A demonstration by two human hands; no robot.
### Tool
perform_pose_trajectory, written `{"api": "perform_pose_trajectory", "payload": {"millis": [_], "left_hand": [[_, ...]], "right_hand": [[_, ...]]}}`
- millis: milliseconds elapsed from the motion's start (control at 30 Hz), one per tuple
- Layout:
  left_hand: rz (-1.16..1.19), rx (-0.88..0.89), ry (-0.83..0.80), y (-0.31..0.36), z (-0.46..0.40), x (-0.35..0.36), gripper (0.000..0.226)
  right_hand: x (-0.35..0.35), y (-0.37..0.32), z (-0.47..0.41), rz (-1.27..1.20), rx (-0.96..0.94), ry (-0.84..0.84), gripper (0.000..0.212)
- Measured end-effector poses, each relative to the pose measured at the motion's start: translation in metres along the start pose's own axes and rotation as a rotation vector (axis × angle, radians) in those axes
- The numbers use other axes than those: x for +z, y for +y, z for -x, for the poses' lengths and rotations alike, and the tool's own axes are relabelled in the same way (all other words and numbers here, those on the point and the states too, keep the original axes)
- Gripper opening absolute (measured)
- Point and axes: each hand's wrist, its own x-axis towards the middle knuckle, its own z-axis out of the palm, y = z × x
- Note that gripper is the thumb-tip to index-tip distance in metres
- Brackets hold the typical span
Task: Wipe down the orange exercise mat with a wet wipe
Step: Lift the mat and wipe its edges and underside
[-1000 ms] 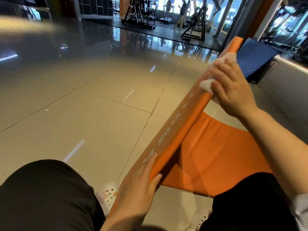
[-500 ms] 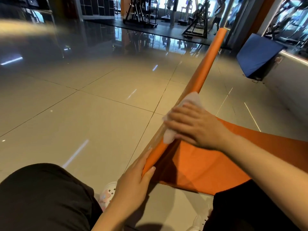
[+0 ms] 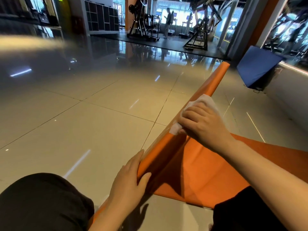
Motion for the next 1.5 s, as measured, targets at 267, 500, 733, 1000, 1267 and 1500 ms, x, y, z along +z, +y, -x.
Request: {"api": "perform_pose_trajectory", "payload": {"millis": [267, 500, 733, 1000, 1267, 1500], "left_hand": [[-0.03, 0.173, 0.023, 0.051, -0.04, 0.034, 0.063], [0.001, 0.158, 0.024, 0.04, -0.006, 0.035, 0.06], [0.09, 0.108, 0.066, 0.051, -0.016, 0.037, 0.055], [0.162, 0.115, 0.057, 0.012, -0.025, 0.014, 0.058], [0.237, 0.095, 0.096, 0.007, -0.019, 0.005, 0.052], [0.284, 0.055, 0.065, -0.004, -0.015, 0.009, 0.051]], "right_hand": [[-0.021, 0.001, 0.026, -0.076, -0.033, -0.125, 0.034], [-0.053, 0.055, 0.044, 0.018, 0.12, -0.141, 0.053], [-0.032, 0.017, 0.054, -0.076, 0.342, -0.042, 0.047], [0.007, -0.042, 0.026, -0.098, 0.038, -0.086, 0.044], [-0.026, 0.056, -0.029, 0.015, 0.352, 0.04, 0.045], [0.011, -0.069, 0.009, -0.175, 0.312, 0.067, 0.041]]}}
